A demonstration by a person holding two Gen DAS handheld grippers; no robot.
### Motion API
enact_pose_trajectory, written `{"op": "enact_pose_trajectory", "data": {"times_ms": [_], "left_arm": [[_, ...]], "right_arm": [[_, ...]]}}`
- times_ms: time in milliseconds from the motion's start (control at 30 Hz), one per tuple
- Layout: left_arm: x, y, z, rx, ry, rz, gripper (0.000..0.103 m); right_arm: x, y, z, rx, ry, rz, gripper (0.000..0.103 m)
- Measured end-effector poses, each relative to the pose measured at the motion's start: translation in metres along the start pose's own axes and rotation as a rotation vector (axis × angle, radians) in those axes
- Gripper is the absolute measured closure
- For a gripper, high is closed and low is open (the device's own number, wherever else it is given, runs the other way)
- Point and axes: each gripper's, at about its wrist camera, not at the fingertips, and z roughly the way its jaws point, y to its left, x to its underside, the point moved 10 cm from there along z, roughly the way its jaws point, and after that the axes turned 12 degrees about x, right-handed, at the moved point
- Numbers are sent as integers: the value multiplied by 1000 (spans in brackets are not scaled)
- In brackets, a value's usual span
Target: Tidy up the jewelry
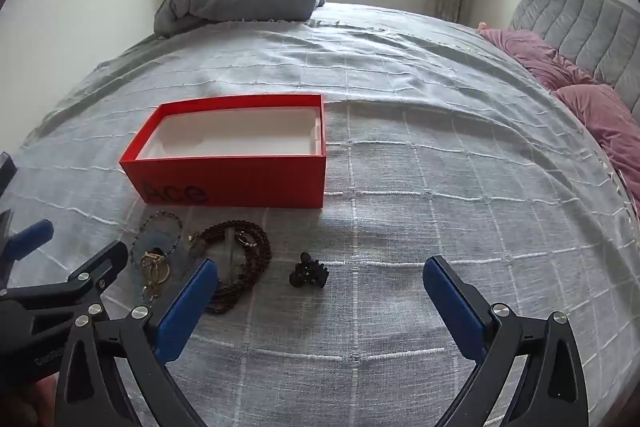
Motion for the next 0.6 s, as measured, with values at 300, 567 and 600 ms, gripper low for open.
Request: {"op": "enact_pose_trajectory", "data": {"times_ms": [300, 567, 600], "left_arm": [[1, -1, 0, 0, 3, 4, 1], [1, -1, 0, 0, 4, 3, 1], [1, -1, 0, 0, 3, 3, 1]], "right_arm": [[2, -3, -1, -5, 9, 2, 0], [3, -6, -1, -6, 4, 2, 0], [3, -6, -1, -6, 3, 1, 0]]}}
